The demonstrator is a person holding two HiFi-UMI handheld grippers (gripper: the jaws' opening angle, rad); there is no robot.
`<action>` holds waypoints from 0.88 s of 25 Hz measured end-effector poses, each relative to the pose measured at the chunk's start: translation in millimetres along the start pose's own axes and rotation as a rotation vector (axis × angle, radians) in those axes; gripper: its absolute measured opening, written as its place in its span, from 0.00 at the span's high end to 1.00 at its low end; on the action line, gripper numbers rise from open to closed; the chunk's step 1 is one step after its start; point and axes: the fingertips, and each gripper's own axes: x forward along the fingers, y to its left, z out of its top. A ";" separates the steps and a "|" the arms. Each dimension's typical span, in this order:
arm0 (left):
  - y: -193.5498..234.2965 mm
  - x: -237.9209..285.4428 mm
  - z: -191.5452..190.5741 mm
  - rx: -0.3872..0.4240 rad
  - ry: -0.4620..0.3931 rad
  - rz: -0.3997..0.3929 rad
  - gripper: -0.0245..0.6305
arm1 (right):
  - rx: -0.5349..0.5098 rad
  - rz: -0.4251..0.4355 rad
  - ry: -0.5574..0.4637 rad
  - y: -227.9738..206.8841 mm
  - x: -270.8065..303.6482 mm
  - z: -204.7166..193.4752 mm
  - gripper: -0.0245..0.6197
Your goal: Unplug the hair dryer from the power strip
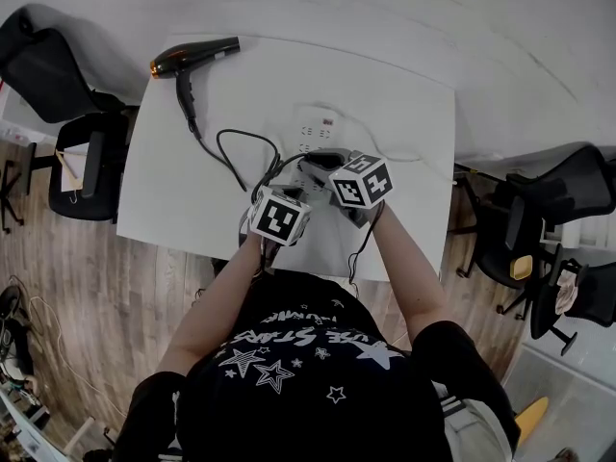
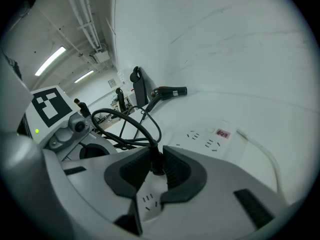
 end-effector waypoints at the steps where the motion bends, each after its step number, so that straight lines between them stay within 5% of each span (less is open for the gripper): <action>1: -0.2 -0.1 0.1 0.000 -0.001 -0.001 0.95 | -0.006 -0.005 0.000 0.4 -0.3 -0.2 0.84; 8: 3.6 -2.8 3.9 0.030 0.000 0.014 0.95 | -0.197 -0.093 -0.089 11.7 -18.6 41.8 0.84; 22: -4.5 -4.6 -2.9 0.096 -0.039 0.004 0.95 | -0.228 -0.169 -0.144 17.8 -39.2 59.9 0.84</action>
